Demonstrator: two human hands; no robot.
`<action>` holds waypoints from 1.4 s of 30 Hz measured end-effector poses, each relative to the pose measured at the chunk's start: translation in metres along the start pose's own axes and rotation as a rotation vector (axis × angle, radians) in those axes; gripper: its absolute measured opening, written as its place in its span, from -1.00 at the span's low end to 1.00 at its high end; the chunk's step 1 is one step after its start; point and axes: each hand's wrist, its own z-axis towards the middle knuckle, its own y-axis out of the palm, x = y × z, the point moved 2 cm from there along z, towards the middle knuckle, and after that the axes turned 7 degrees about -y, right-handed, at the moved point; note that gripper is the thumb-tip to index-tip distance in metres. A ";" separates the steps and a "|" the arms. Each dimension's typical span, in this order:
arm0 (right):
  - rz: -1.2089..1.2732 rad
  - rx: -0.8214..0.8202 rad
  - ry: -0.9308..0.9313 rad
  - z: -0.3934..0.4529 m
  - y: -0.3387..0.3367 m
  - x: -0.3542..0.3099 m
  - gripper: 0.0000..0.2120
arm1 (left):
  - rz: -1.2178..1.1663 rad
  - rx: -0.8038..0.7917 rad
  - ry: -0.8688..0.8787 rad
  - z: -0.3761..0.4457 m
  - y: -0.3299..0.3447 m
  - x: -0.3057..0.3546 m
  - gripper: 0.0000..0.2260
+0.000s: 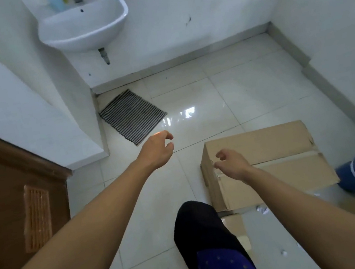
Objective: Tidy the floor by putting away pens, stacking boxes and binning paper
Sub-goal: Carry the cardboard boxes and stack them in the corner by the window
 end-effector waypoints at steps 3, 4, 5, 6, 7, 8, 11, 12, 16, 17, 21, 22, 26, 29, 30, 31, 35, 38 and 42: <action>0.039 0.031 0.039 0.002 -0.005 0.007 -0.55 | 0.039 -0.013 0.047 0.012 0.002 0.015 -0.71; 0.053 0.042 0.055 0.002 -0.007 0.011 -0.55 | 0.044 -0.024 0.058 0.015 0.005 0.020 -0.71; 0.068 0.052 0.070 0.002 -0.009 0.015 -0.56 | 0.044 -0.037 0.064 0.019 0.008 0.025 -0.71; 0.090 0.062 0.086 0.003 -0.011 0.021 -0.56 | 0.048 -0.049 0.081 0.025 0.011 0.032 -0.71; 0.112 0.068 0.104 0.002 -0.013 0.027 -0.57 | 0.058 -0.063 0.098 0.030 0.015 0.039 -0.71; 0.130 0.073 0.120 0.003 -0.015 0.033 -0.57 | 0.068 -0.075 0.116 0.034 0.018 0.046 -0.71; 0.170 0.096 0.178 0.000 -0.023 0.053 -0.57 | 0.089 -0.136 0.147 0.049 0.033 0.069 -0.71; 0.190 0.110 0.195 0.000 -0.025 0.060 -0.57 | 0.093 -0.162 0.160 0.054 0.039 0.078 -0.70; 0.251 0.176 0.240 0.003 -0.042 0.088 -0.60 | 0.107 -0.234 0.208 0.082 0.067 0.111 -0.70; 0.267 0.187 0.259 0.003 -0.045 0.098 -0.61 | 0.111 -0.252 0.208 0.087 0.077 0.120 -0.70; 0.321 0.204 0.352 0.007 -0.050 0.137 -0.58 | 0.159 -0.317 0.217 0.103 0.114 0.146 -0.67; 0.338 0.203 0.383 0.010 -0.049 0.148 -0.57 | 0.170 -0.338 0.219 0.107 0.123 0.151 -0.66; 0.412 0.204 0.458 0.017 -0.042 0.171 -0.53 | 0.218 -0.380 0.225 0.117 0.150 0.161 -0.62; 0.511 0.225 0.541 0.029 -0.032 0.192 -0.49 | 0.290 -0.427 0.230 0.135 0.177 0.170 -0.61; 0.546 0.240 0.572 0.033 -0.027 0.198 -0.48 | 0.308 -0.435 0.237 0.142 0.187 0.172 -0.60; 0.577 0.267 0.602 0.037 -0.023 0.205 -0.48 | 0.323 -0.447 0.247 0.149 0.198 0.174 -0.59; 0.666 0.355 0.779 0.052 -0.002 0.238 -0.39 | 0.345 -0.470 0.232 0.185 0.247 0.175 -0.57; 0.801 0.389 0.904 0.068 0.027 0.263 -0.20 | 0.347 -0.480 0.209 0.214 0.280 0.172 -0.55; 0.944 0.379 1.030 0.093 0.069 0.284 -0.27 | 0.390 -0.520 0.178 0.255 0.317 0.159 -0.53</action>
